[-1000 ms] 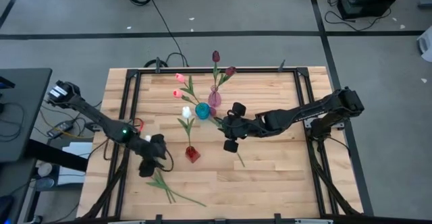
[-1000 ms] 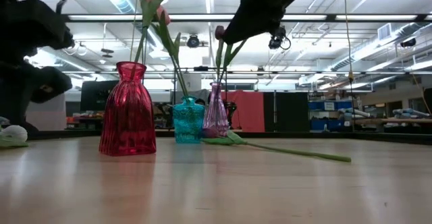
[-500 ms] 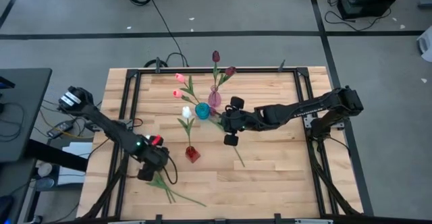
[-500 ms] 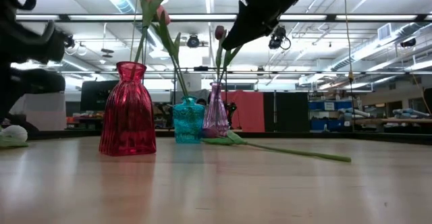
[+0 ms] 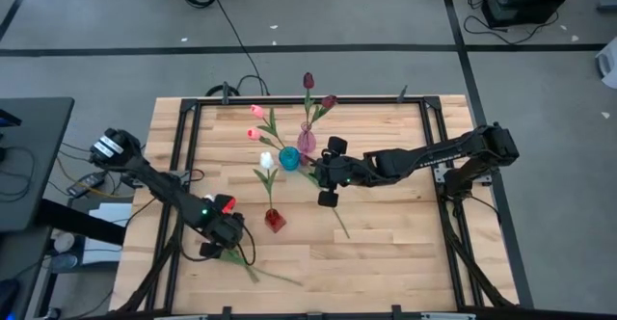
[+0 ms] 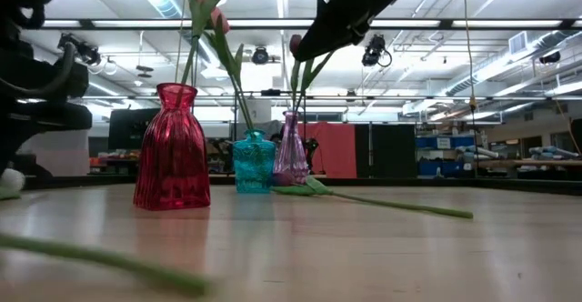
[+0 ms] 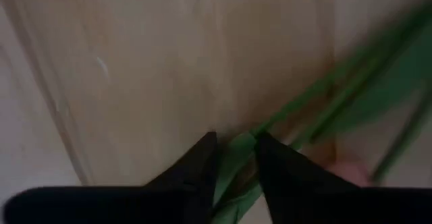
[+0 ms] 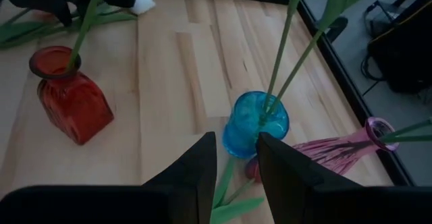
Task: Sort flowers into vase by color
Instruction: Put the white flower into the red vase
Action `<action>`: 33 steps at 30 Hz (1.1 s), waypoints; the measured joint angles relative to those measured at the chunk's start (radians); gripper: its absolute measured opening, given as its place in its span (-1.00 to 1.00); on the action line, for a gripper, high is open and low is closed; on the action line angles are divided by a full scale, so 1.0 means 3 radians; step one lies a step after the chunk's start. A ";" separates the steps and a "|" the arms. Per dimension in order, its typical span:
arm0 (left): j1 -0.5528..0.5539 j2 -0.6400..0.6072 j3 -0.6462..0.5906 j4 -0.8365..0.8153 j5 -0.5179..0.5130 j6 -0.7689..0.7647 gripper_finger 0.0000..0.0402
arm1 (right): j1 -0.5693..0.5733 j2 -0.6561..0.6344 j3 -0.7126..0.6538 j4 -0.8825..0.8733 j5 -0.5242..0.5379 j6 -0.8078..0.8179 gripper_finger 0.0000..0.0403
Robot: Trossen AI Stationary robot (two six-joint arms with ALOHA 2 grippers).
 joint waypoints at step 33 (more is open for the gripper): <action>0.0423 -0.0079 0.1734 -0.0092 -0.0352 0.0011 -0.92 | 0.0486 -0.0436 -0.0003 -0.0692 0.0323 0.0781 -0.54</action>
